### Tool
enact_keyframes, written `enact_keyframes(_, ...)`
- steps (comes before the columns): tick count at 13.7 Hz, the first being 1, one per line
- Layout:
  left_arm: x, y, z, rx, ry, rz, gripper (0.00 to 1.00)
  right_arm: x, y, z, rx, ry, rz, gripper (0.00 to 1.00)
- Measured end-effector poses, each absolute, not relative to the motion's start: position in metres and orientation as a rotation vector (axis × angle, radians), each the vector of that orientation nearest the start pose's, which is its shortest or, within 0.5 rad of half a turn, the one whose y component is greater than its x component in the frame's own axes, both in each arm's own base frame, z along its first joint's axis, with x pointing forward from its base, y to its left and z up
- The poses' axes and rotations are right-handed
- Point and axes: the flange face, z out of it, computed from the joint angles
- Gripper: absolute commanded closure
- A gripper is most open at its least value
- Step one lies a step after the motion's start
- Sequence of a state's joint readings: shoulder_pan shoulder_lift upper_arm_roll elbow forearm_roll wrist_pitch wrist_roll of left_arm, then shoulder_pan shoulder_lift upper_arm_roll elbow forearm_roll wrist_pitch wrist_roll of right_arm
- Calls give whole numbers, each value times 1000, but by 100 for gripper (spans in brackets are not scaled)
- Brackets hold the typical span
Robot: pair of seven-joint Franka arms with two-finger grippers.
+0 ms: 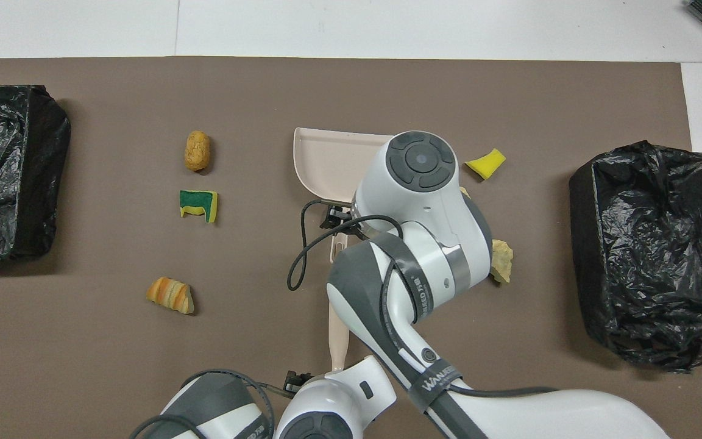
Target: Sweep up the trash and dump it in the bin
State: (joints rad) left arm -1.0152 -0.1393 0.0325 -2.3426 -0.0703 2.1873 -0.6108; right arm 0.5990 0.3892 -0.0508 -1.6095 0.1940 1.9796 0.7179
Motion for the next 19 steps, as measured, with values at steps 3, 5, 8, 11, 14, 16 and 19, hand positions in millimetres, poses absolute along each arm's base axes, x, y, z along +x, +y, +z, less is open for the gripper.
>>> enact_keyframes(3, 271, -411, 356, -3112, 515, 102, 11, 561, 381, 379, -3003, 375, 161, 0)
enact_keyframes(5, 270, -411, 353, -3107, 513, 108, 34, 559, 387, 369, -3011, 366, 171, 0)
enact_keyframes(8, 266, -412, 352, -3099, 526, 117, 53, 557, 391, 366, -3015, 354, 169, 1)
enact_keyframes(11, 247, -418, 353, -3064, 579, 150, 79, 560, 388, 365, -3024, 355, 161, 9)
enact_keyframes(14, 242, -417, 353, -3041, 582, 180, 100, 560, 389, 362, -3039, 297, 141, 11)
enact_keyframes(16, 242, -412, 352, -3022, 568, 210, 100, 564, 390, 361, -3041, 273, 93, 16)
enact_keyframes(19, 249, -402, 357, -2991, 529, 267, 100, 564, 390, 355, -3047, 220, 70, 18)
